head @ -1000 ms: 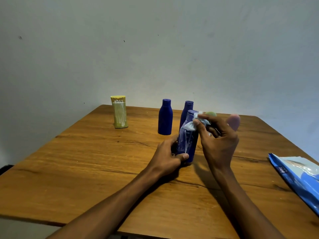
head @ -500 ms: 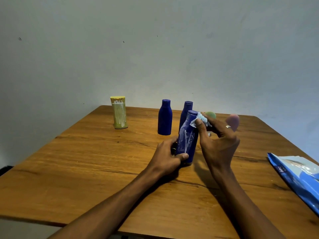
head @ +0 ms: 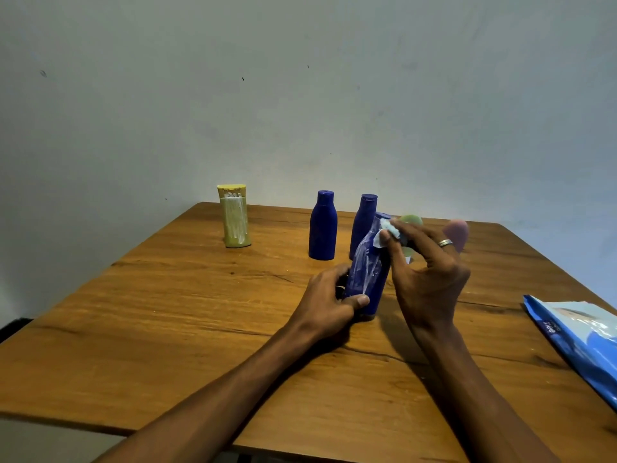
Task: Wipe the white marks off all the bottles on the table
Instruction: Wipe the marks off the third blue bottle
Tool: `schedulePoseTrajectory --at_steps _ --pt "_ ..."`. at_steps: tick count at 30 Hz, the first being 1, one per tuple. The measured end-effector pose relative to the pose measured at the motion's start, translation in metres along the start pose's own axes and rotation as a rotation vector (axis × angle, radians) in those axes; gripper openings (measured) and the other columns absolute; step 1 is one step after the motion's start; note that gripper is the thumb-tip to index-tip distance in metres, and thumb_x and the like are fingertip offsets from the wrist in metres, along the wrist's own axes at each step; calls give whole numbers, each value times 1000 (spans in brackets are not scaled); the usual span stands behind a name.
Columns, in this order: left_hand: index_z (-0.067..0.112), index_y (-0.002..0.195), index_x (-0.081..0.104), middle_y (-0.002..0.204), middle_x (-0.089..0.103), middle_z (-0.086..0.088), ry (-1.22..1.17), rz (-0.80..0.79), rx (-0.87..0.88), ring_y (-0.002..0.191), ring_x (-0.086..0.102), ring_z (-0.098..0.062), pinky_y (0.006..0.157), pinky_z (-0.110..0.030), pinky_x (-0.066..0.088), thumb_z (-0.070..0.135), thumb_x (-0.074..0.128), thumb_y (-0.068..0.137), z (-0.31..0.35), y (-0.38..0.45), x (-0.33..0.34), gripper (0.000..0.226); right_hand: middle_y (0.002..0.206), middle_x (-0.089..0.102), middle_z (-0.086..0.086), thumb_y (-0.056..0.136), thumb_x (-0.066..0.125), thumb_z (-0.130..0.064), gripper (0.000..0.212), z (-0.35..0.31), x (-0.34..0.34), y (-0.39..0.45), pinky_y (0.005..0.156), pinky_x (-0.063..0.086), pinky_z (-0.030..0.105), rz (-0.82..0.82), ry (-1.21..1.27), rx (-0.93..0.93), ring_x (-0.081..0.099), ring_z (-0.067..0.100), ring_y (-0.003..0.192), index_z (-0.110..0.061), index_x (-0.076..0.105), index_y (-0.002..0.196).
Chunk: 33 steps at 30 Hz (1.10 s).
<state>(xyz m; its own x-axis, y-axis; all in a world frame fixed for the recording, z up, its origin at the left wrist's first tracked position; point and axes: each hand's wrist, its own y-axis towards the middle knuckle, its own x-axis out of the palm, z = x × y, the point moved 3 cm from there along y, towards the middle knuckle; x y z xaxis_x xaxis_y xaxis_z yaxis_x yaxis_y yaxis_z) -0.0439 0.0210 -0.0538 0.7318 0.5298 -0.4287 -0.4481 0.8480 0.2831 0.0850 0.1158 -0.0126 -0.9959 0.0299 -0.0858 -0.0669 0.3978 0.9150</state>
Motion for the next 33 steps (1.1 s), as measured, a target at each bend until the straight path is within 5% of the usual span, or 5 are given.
schedulePoseTrajectory --at_steps 10,15,24,30,33 --pt "20 135 58 129 66 5 -32 27 -13 111 61 -2 84 -15 49 12 72 91 1 0 -2 47 118 67 13 86 79 -4 34 -1 7 -9 90 57 18 -215 79 -26 67 19 106 -8 74 119" --pt "21 126 60 123 65 6 -108 40 -37 117 61 -10 97 -36 58 8 69 92 0 -1 -4 38 122 63 11 80 85 -13 43 -8 11 -21 91 45 10 -352 -68 -35 57 11 109 -10 74 122" --pt "18 138 52 115 57 19 -36 24 -5 95 56 10 73 -2 47 9 71 91 3 0 0 51 114 65 12 89 76 -3 35 7 2 -7 89 50 7 -148 -4 56 64 16 103 -10 72 123" --pt "18 135 55 117 61 12 -101 89 -28 110 63 -7 92 -26 56 9 70 91 1 0 -7 47 115 67 3 82 78 0 35 0 6 -20 90 49 6 -376 64 6 64 6 102 -12 77 115" --pt "17 133 56 123 61 6 -131 102 -46 107 66 -12 78 -24 61 6 69 92 0 0 -10 44 116 65 -1 78 75 -12 35 -3 9 -26 89 49 6 -521 60 61 64 7 105 -15 78 113"
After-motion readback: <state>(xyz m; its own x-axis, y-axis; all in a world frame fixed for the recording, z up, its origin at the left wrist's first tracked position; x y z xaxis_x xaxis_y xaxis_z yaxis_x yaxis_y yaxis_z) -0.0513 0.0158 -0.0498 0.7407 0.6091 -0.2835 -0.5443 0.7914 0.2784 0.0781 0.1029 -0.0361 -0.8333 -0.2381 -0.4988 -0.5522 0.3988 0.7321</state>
